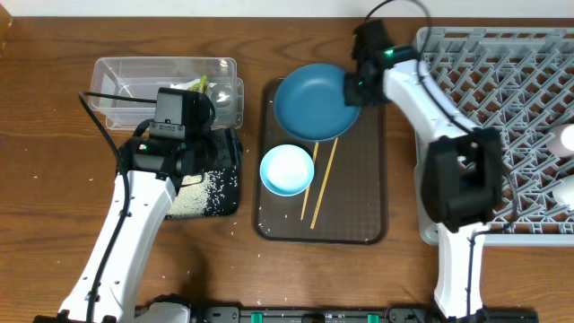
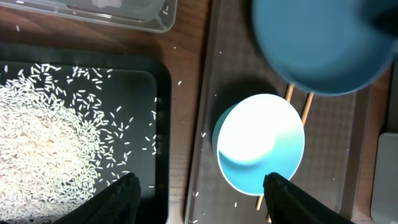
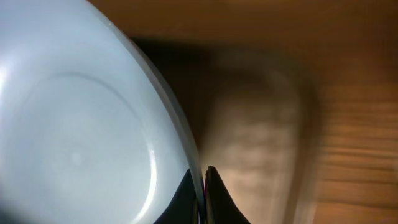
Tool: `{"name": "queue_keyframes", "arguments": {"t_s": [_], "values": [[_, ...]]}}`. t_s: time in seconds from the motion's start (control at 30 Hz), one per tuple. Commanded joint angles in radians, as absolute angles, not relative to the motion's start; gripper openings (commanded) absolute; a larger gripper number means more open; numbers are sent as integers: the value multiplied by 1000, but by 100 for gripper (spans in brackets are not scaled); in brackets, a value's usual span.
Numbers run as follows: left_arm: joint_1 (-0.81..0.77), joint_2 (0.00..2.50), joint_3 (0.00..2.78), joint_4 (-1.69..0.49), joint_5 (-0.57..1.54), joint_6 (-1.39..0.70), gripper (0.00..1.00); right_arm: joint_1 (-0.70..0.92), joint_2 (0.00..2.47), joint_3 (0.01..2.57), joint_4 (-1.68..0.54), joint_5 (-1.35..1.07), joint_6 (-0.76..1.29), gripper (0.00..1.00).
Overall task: Sort waste into correct bins and load items into the dishwasher rack
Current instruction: 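Reach the right gripper to the blue plate and grasp its rim, then carry the blue plate right and stand it in the dish rack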
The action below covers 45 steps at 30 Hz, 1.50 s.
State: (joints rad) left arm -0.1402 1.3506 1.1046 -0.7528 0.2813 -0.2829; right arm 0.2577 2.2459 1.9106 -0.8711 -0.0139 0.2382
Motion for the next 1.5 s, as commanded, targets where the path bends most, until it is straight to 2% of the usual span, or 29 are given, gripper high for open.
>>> {"name": "queue_keyframes", "arguments": {"t_s": [0.0, 0.2, 0.3, 0.43, 0.57, 0.67, 0.87, 1.0, 1.13, 1.33, 1.47], "values": [[-138, 1352, 1110, -755, 267, -266, 67, 173, 2082, 1984, -857, 38, 131, 1], [-138, 1352, 1110, -751, 267, -266, 67, 50, 1942, 1985, -840, 253, 19, 1], [-138, 1352, 1110, -745, 267, -266, 67, -11, 1912, 1985, -831, 485, -48, 1], [-138, 1352, 1110, -743, 267, -266, 67, -75, 1913, 1980, -765, 919, -46, 1], [-138, 1352, 1110, -743, 268, -266, 67, -140, 1913, 1980, -677, 1099, -46, 1], [-138, 1352, 1110, -744, 268, -266, 67, -194, 1916, 1980, -617, 1103, -58, 1], [-138, 1352, 1110, -744, 268, -266, 67, -296, 1926, 1980, -474, 1101, -210, 1], [-138, 1352, 1110, -744, 268, -266, 67, -362, 1950, 1980, -341, 1061, -386, 1], [-138, 1352, 1110, -743, 268, -266, 67, -424, 1982, 1980, -278, 906, -627, 1], [-138, 1352, 1110, -743, 268, -275, 67, -490, 2053, 1980, -162, 854, -918, 1], [-138, 1352, 1110, -743, 268, -302, 67, -497, 2086, 1980, -121, 813, -997, 1]]}}
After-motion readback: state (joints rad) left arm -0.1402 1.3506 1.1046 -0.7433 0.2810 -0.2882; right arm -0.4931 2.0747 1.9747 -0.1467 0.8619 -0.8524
